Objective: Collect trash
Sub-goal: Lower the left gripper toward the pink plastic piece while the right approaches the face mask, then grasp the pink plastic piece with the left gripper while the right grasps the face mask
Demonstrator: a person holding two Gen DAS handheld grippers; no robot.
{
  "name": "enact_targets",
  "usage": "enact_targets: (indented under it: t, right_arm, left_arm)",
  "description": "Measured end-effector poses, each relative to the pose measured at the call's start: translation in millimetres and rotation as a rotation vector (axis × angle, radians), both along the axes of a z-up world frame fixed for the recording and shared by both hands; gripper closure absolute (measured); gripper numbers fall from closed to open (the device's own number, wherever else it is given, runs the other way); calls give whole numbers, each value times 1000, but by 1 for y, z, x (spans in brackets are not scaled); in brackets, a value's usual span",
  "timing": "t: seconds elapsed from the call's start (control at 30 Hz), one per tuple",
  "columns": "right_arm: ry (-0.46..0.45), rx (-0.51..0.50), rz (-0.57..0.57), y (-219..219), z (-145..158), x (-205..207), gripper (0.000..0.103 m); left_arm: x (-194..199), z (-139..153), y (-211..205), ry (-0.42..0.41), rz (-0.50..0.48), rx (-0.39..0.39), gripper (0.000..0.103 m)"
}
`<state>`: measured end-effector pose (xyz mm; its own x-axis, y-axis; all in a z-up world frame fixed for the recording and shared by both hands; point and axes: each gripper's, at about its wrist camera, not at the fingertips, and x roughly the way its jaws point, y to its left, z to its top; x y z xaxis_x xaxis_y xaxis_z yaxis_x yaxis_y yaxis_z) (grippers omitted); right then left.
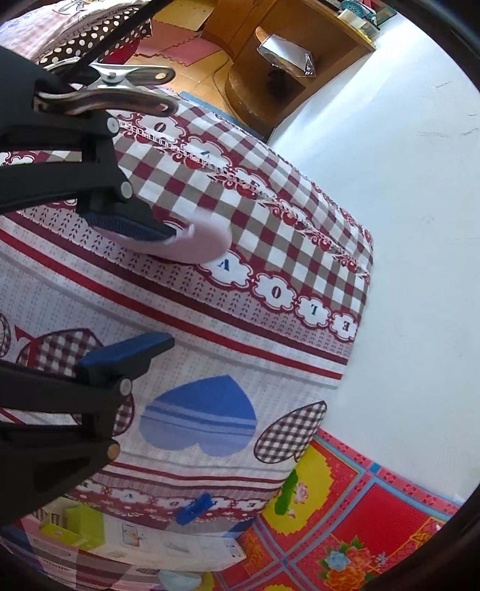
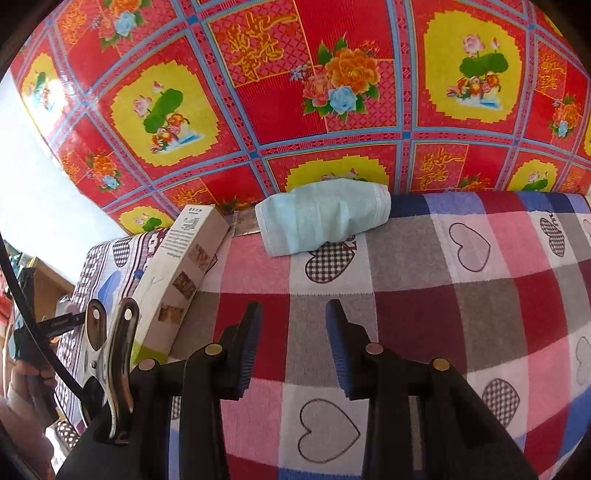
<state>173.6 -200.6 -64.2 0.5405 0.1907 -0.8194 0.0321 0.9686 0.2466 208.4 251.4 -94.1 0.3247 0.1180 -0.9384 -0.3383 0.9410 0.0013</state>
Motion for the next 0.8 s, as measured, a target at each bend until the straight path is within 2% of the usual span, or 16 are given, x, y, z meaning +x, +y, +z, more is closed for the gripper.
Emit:
enact_targets:
  t: [0.13, 0.23, 0.37, 0.5, 0.63, 0.73, 0.8]
  right_arm:
    - [12, 18, -8, 2, -5, 12, 67]
    - [16, 15, 3, 5, -10, 21, 66]
    - [27, 14, 21, 9, -16, 34, 64]
    - [29, 31, 19, 10, -19, 41, 62]
    - [19, 29, 29, 12, -21, 44, 62]
    - [18, 23, 31, 12, -23, 47, 62]
    - [22, 14, 31, 13, -24, 49, 61]
  left_arm:
    - [-6, 7, 6, -25, -5, -32, 50]
    - [-7, 9, 10, -27, -18, -55, 46]
    - [-8, 11, 14, -19, -32, -55, 46]
    - [-14, 22, 14, -54, -57, -95, 43]
    - [-16, 30, 13, -73, -51, -62, 40]
    - [-12, 27, 20, -66, 4, -17, 39]
    - [-9, 20, 31, -51, 47, -16, 39]
